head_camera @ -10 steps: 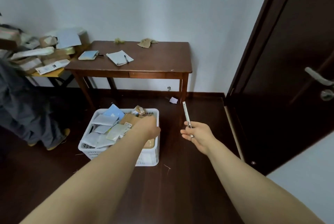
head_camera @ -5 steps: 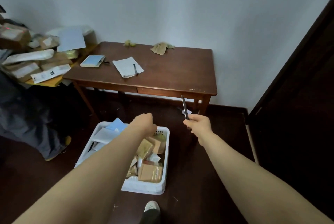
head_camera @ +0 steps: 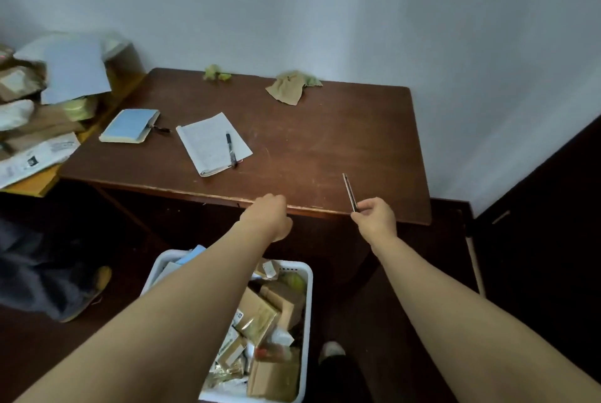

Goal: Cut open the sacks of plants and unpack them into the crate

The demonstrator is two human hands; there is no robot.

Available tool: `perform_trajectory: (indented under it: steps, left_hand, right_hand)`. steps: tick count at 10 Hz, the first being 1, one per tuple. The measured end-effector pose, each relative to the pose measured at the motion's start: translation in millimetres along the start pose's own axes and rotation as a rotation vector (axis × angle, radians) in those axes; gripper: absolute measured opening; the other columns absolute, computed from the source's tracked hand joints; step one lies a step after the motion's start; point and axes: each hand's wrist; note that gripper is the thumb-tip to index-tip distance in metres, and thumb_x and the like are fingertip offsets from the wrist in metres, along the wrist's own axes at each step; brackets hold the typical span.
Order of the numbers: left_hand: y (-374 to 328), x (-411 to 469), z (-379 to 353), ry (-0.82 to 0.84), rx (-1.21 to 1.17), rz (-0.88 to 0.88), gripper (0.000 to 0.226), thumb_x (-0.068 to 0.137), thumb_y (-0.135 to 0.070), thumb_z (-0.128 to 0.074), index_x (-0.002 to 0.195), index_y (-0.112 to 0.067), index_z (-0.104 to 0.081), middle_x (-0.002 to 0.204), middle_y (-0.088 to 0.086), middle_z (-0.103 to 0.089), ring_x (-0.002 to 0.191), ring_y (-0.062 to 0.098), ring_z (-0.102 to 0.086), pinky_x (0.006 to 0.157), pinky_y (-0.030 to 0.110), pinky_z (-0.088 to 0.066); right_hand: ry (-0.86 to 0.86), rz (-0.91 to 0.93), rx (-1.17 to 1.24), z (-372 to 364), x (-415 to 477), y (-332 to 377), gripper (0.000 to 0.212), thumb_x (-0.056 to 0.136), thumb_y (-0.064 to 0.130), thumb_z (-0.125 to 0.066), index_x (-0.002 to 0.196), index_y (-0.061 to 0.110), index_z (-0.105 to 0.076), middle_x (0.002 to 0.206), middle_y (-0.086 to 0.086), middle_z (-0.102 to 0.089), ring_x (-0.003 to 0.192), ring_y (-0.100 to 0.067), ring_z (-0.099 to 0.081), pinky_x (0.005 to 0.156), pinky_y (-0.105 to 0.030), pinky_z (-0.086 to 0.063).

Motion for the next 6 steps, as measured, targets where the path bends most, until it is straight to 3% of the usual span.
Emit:
perform_trajectory:
  steps: [1,4,6]
  left_hand:
    - [-8.3,37.0,7.7,-0.002,0.003,0.041,0.048,0.094,-0.025,-0.047,0.139,-0.009,-0.039,0.14,0.011,-0.039,0.128,0.033,-0.038,0.103,0.045,-0.039]
    - [-16.8,123.8,20.8,0.059,0.048,0.101,0.043,0.093,-0.022,-0.046,0.134,-0.008,-0.043,0.137,0.012,-0.042,0.126,0.033,-0.04,0.1,0.044,-0.039]
    - [-15.2,133.1,19.8,0.059,0.052,0.089,0.041,0.094,-0.021,-0.047,0.133,-0.009,-0.044,0.137,0.012,-0.042,0.124,0.032,-0.042,0.098,0.043,-0.04]
  right_hand:
    - [0.022,0.001,-0.111,-9.1,52.3,7.7,0.014,0.087,0.013,-0.064,0.097,0.018,-0.056,0.1,-0.004,-0.065,0.098,-0.025,-0.061,0.083,-0.034,-0.047]
    - [-0.017,0.046,-0.467,-30.1,143.5,18.9,0.024,0.092,0.014,-0.056,0.116,0.016,-0.059,0.116,-0.012,-0.059,0.108,-0.031,-0.057,0.084,-0.038,-0.049]
    - [0.041,0.076,-0.432,-29.1,145.7,8.0,0.028,0.09,0.025,-0.061,0.118,0.024,-0.057,0.122,-0.008,-0.047,0.111,-0.028,-0.051,0.08,-0.034,-0.046]
Point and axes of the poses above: each hand's wrist, its own x-axis towards the middle knuckle, its own z-axis out of the back of the hand, y = z × x
